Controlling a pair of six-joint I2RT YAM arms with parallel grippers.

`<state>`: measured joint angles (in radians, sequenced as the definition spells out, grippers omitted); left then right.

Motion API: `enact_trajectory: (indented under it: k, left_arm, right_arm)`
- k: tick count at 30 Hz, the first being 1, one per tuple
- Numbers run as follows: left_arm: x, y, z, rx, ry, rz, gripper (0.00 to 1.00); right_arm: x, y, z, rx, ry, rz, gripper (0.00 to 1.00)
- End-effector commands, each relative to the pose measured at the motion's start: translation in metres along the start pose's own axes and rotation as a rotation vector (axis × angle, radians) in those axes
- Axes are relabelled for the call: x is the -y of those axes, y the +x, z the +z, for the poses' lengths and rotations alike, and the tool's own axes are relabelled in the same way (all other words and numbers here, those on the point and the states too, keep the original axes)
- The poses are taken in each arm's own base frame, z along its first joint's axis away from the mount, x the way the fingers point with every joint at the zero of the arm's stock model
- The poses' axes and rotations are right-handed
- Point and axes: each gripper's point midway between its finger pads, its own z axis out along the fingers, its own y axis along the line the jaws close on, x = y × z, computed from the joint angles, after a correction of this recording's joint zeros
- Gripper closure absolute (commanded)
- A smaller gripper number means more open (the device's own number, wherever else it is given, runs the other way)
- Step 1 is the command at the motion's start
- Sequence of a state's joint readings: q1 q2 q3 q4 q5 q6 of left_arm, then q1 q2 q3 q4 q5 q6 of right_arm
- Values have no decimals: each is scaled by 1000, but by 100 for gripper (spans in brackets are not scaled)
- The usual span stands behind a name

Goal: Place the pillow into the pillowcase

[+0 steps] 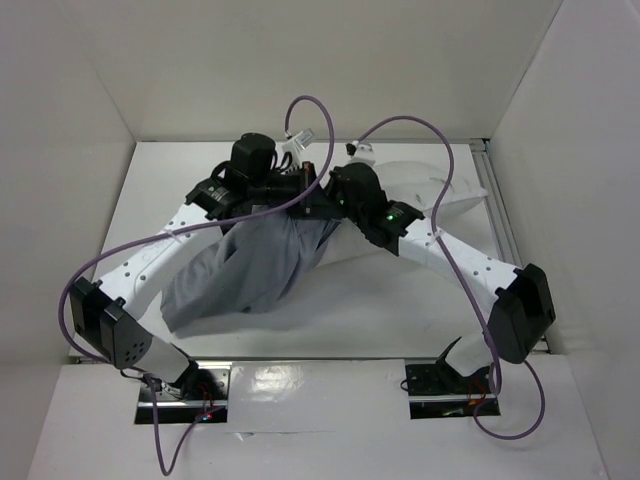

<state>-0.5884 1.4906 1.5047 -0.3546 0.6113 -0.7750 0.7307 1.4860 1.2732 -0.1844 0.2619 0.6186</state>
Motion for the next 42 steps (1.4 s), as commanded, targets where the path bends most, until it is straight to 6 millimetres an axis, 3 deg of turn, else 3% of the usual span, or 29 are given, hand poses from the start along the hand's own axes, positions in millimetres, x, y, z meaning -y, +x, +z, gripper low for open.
enact_trajectory:
  k: [1,5,7,8,9,10,12,16,18,20,23,25,26,29,31,32,34,35,36,38,40,42]
  left_arm:
    - [45,-38,-24,128,129,130,100]
    - [52,-43,-47,182,103,157,100]
    - [33,-41,-50,202,45,138,100]
    - [24,-41,-50,200,30,125,100]
    - [18,-36,-51,188,25,113,100]
    - [13,-34,-51,180,24,91,100]
    - [3,-25,-48,149,20,59,100]
    - [-7,-18,-41,137,30,21,100]
    - [-11,-15,-40,130,24,13,100]
    - [-12,-16,-40,136,17,12,100]
    - [-20,-15,-33,122,5,-4,100]
    - [-21,-18,-30,121,5,-4,100]
    - [-24,-23,-30,128,-1,2,100]
    - [-28,-31,-28,135,-6,-1,100]
    - [-30,-36,-29,145,-12,8,100]
    - [-28,-38,-30,146,-11,9,100]
    - [-32,-40,-25,140,-16,2,100]
    - [-32,-45,-29,151,-21,11,100]
    - [-33,-48,-26,151,-21,11,100]
    - [-37,-51,-21,145,-25,5,100]
    - [-40,-54,-21,144,-23,0,100]
    - [-46,-61,-18,146,-35,3,100]
  right_arm:
    - [-32,-9,-20,44,-105,65,100]
    - [-27,-21,-46,87,-97,73,100]
    - [-26,-21,-54,87,-107,56,100]
    - [-25,-17,-57,65,-115,32,92]
    - [-31,-25,-63,66,-129,0,77]
    - [-18,-14,-62,15,-72,-32,59]
    - [-7,-18,-69,14,-14,-68,22]
    - [21,-56,-107,119,127,-132,1]
    - [33,-68,-121,135,194,-171,1]
    - [58,-74,-139,135,324,-217,1]
    - [97,-67,-160,118,490,-258,1]
    - [112,-63,-165,114,530,-263,1]
    - [126,-59,-165,101,563,-259,1]
    - [141,-55,-155,76,569,-246,1]
    - [145,-52,-133,49,563,-257,1]
    - [162,-59,-127,38,594,-247,1]
    - [169,-59,-99,-22,497,-180,1]
    - [202,-70,-97,-16,526,-113,1]
    - [201,-66,-84,-39,421,-66,1]
    - [229,-68,-75,-41,414,10,1]
    - [235,-52,-49,-97,368,59,1]
    - [235,-48,-31,-115,346,101,17]
